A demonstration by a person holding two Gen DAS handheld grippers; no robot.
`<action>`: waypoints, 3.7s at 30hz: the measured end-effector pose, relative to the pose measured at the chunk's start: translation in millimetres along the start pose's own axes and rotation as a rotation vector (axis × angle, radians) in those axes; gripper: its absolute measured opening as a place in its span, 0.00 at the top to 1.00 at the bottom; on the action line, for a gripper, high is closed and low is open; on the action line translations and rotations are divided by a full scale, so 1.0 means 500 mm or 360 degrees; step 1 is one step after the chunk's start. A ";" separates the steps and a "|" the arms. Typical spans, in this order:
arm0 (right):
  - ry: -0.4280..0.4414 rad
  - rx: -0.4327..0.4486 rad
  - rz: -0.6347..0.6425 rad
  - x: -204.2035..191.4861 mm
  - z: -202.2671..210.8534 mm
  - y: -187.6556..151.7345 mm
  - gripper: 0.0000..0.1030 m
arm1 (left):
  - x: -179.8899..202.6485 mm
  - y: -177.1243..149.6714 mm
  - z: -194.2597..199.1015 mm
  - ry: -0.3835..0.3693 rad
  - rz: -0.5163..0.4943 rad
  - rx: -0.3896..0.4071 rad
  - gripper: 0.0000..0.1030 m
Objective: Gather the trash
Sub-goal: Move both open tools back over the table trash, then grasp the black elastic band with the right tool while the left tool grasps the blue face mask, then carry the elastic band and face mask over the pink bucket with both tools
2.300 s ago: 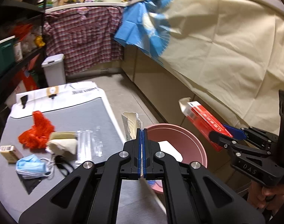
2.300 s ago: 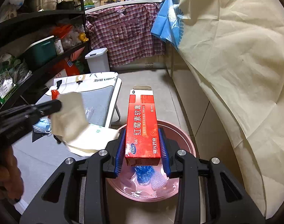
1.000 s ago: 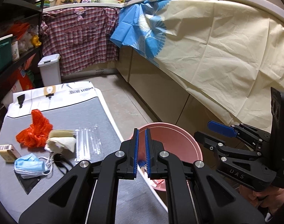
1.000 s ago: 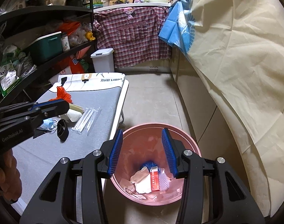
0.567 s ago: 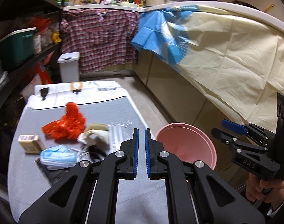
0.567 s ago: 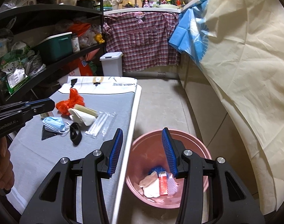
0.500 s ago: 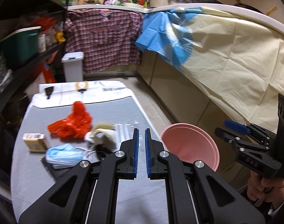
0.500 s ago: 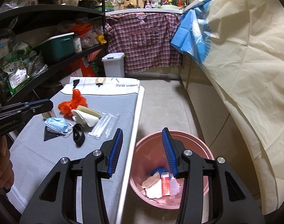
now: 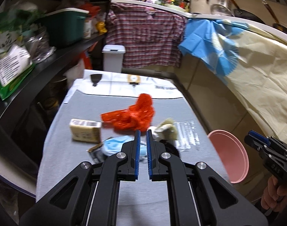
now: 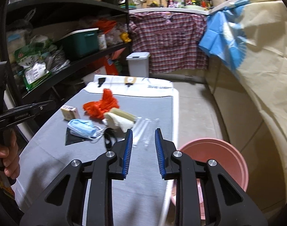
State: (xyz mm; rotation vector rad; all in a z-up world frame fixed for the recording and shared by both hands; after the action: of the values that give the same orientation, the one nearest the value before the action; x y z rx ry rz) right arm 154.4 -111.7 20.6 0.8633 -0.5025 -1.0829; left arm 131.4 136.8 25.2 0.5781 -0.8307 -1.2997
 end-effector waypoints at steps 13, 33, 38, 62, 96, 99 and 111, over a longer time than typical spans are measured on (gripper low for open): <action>0.0076 -0.0059 -0.0044 -0.085 -0.118 -0.028 0.74 | -0.102 -0.029 -0.036 0.0090 0.0090 -0.0056 0.93; 0.0146 -0.0291 0.0059 -0.135 -0.255 -0.065 0.52 | -0.134 -0.052 -0.168 0.0071 0.0186 -0.0224 0.65; 0.0136 -0.0356 0.0078 -0.142 -0.282 -0.072 0.52 | -0.142 -0.063 -0.194 0.0044 0.0228 -0.0287 0.65; 0.0161 -0.0266 0.0122 -0.144 -0.218 -0.055 0.90 | -0.082 -0.029 -0.124 0.0089 0.0019 -0.0170 0.88; 0.0041 0.0006 0.0008 -0.060 0.039 0.011 0.90 | 0.015 0.004 0.057 0.0043 -0.0035 0.0084 0.88; 0.0023 0.0055 0.0006 -0.046 0.074 0.039 0.90 | 0.028 0.007 0.061 0.0023 -0.0045 0.0091 0.88; -0.0104 0.0108 -0.0086 0.081 0.134 0.054 0.90 | 0.084 0.015 0.051 -0.0048 -0.0085 0.0088 0.88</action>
State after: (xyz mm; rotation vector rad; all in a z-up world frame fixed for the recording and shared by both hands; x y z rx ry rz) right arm 136.9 -167.3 79.7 0.9074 -0.5756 -1.1518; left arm 117.9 99.4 54.7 0.6299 -0.8834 -1.3401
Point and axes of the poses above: each gripper's, at about its wrist camera, not at the fingertips, and z roughly against the way its jaws point, x to its right, y to its top, the point moved 1 cm from there along -z, roughly the way its jaws point, and after that the axes turned 3 degrees about -y, right-handed, at the moved point
